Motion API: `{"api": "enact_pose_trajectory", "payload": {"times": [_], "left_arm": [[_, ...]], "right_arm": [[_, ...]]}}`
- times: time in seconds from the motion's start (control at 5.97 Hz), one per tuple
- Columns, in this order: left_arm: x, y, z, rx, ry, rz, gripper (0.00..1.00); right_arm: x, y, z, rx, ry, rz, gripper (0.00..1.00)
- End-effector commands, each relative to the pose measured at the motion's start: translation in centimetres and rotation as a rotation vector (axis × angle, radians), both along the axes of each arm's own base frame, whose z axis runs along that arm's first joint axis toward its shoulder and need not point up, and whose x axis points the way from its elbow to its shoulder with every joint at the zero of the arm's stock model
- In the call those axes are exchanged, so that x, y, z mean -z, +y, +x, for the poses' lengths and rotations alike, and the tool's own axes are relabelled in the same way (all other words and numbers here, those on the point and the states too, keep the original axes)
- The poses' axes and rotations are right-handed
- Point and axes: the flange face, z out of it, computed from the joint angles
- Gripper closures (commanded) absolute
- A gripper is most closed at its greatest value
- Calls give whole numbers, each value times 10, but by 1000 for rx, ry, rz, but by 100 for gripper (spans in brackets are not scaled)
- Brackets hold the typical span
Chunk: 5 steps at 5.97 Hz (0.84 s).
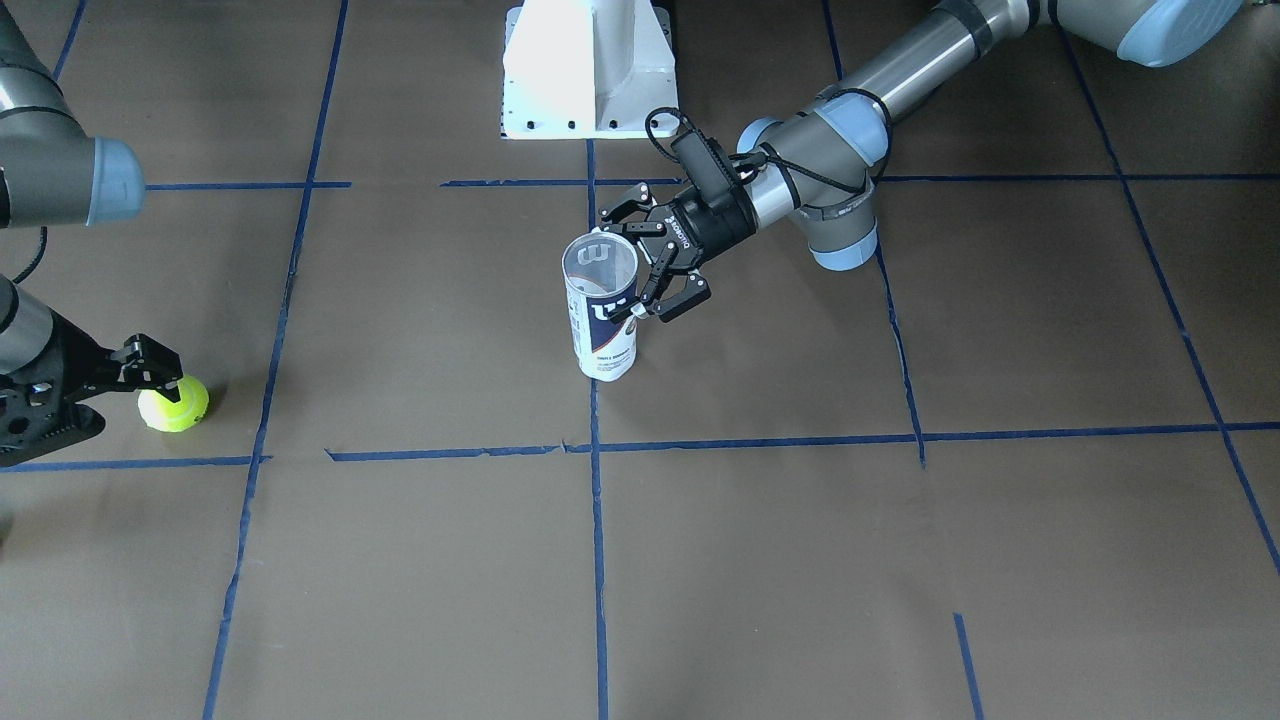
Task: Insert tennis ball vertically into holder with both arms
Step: 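Reach the right gripper down to the nearer tennis ball and grasp it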
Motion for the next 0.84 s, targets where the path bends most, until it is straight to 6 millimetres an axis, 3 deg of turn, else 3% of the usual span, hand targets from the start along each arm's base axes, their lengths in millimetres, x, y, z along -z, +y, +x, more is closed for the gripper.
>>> {"api": "enact_pose_trajectory", "payload": {"times": [0.0, 0.67], "left_arm": [[-1, 0, -1, 1, -1, -1, 16], [-1, 0, 0, -1, -1, -1, 16]], "right_arm": [[-23, 4, -19, 27, 0, 3, 0], [-22, 15, -39, 63, -2, 4, 1]]}}
